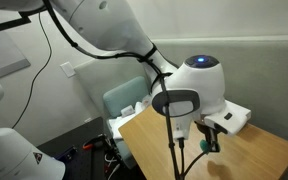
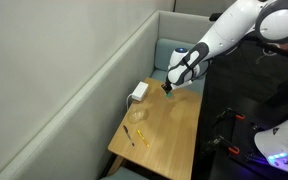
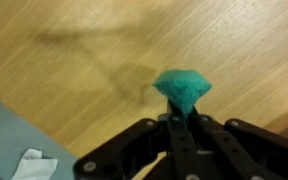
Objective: Wipe the table with the sponge
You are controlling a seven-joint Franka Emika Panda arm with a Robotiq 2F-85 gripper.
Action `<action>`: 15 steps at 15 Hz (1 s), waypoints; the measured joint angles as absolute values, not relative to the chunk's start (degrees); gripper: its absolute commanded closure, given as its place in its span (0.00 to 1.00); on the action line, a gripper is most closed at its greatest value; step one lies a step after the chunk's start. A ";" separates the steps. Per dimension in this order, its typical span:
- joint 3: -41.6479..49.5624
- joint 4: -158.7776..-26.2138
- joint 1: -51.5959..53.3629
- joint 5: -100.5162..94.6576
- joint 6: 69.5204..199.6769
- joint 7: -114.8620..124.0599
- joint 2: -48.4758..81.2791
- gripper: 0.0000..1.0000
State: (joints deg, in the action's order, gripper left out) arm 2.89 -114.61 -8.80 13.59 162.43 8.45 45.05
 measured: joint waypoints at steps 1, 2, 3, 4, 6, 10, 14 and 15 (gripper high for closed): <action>3.57 -113.18 -7.41 13.37 162.21 9.34 45.50 0.98; 4.24 -111.66 -6.15 13.14 161.55 10.18 46.14 0.76; 4.78 -110.04 -5.16 12.73 160.55 11.08 46.92 0.65; 5.12 -108.50 -4.42 12.47 159.36 11.83 47.75 0.59; 5.28 -105.65 -3.74 12.26 155.84 12.60 49.37 0.44; 5.32 -101.34 -3.44 11.98 151.21 12.89 51.97 0.15; 5.68 -99.12 -3.17 11.55 149.97 12.96 53.32 0.00; 5.72 -98.77 -3.14 11.50 149.81 12.96 53.52 0.00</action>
